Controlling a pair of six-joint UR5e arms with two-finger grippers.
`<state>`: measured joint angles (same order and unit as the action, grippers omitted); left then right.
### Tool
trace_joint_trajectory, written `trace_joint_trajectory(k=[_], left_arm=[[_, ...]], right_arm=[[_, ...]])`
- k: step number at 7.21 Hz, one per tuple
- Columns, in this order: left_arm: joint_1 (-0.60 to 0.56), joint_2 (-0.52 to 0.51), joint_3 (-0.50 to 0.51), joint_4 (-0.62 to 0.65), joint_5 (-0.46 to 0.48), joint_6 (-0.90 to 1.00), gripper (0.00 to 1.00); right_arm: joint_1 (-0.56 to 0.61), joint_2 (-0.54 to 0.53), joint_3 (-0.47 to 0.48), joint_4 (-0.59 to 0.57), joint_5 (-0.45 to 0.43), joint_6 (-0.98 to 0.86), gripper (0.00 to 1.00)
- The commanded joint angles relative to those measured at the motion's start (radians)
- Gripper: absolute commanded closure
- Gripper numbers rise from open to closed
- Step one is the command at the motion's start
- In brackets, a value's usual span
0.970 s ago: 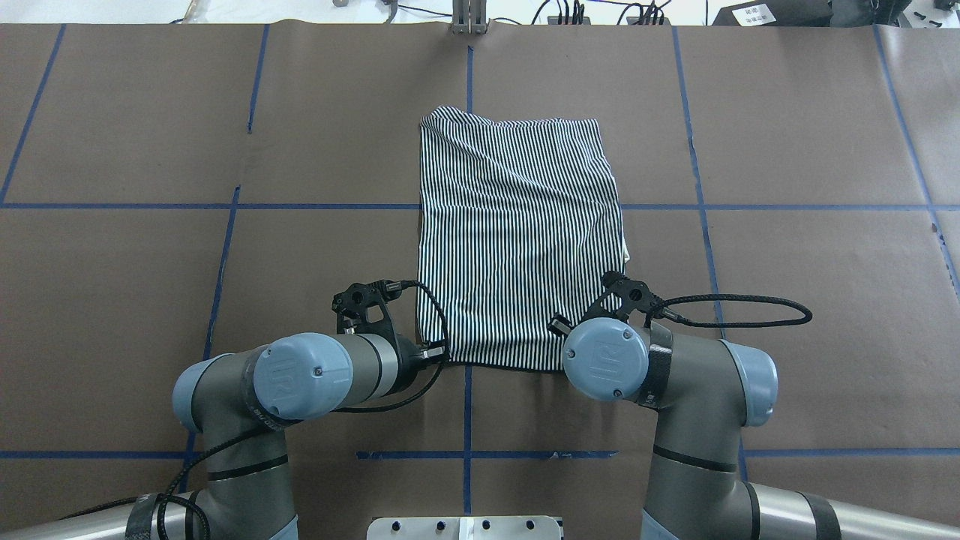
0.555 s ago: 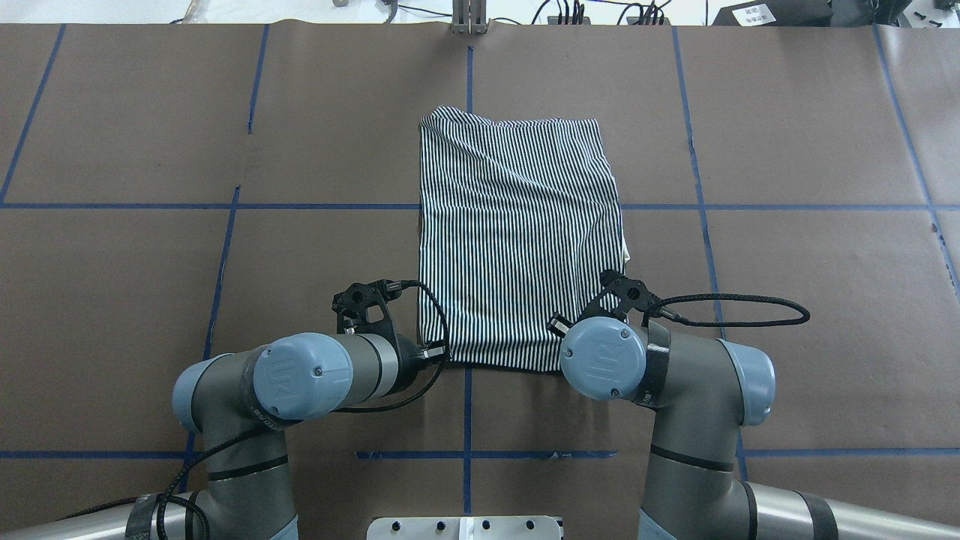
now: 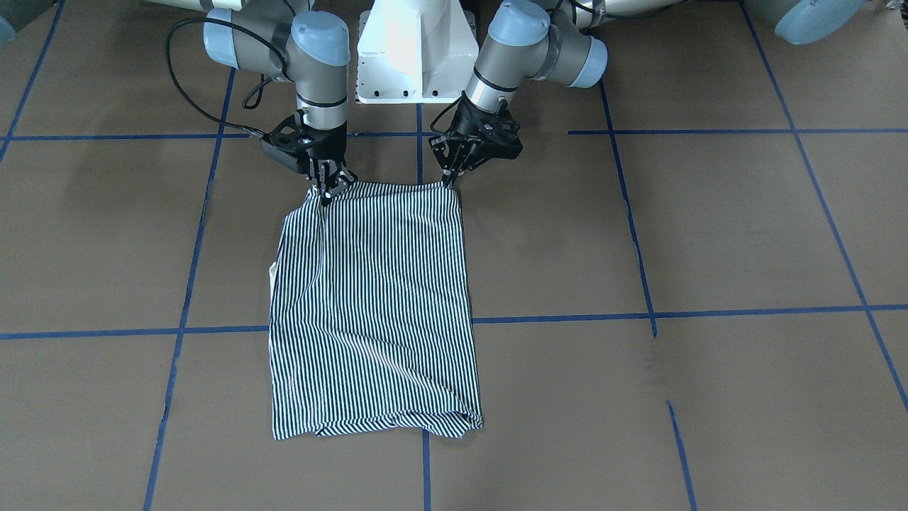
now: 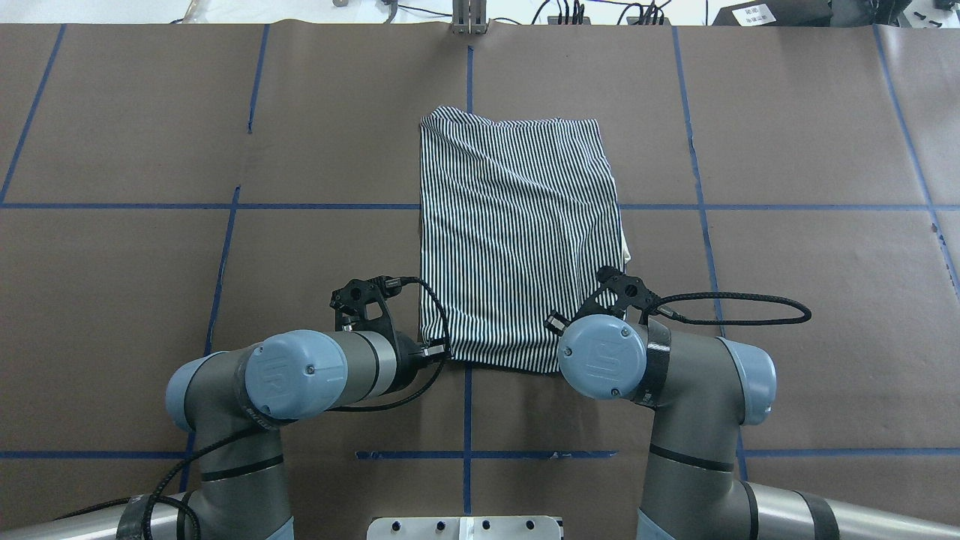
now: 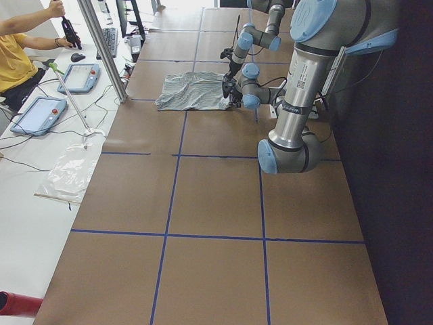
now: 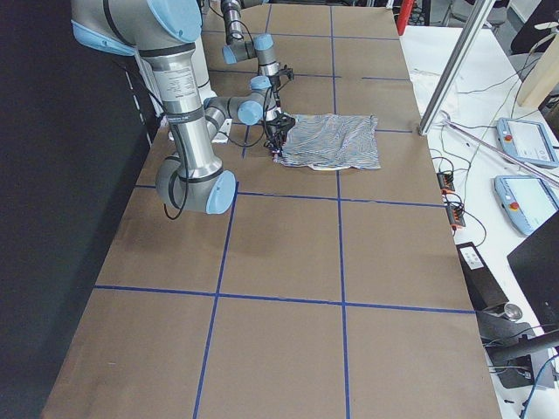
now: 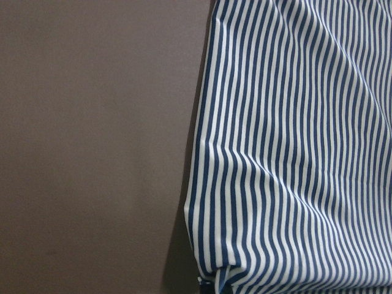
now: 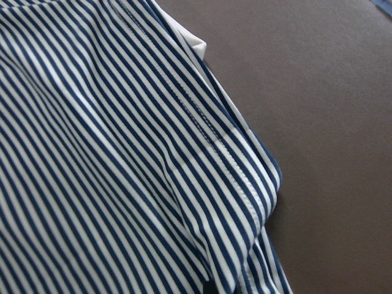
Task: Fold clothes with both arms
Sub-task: 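Grasp the shirt's near edge with both grippers and lift it away from the robot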
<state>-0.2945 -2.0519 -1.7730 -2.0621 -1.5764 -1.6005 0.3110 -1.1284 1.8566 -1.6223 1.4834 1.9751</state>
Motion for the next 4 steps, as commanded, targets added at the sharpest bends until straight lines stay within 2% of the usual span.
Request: trace_joint_trajectory(k=[1,2,3,4], left_arm=[[-0.008,0.041,-0.214,0.166,-0.011,0.051,1.0],[-0.012,0.042,-0.338,0.292,-0.061,0.051,1.0],[-0.011,0.042,-0.459,0.43,-0.074,0.05,1.0],[-0.011,0.041,-0.596,0.576,-0.086,0.044,1.0]], right_arm=[[0.005,-0.001,0.122,-0.004,-0.003,0.007,1.0],[-0.018,-0.01,0.2,-0.007,-0.009,0.016,1.0],[-0.064,-0.01,0.302,-0.077,-0.011,0.03,1.0],[-0.126,-0.004,0.444,-0.206,-0.021,0.069,1.0]])
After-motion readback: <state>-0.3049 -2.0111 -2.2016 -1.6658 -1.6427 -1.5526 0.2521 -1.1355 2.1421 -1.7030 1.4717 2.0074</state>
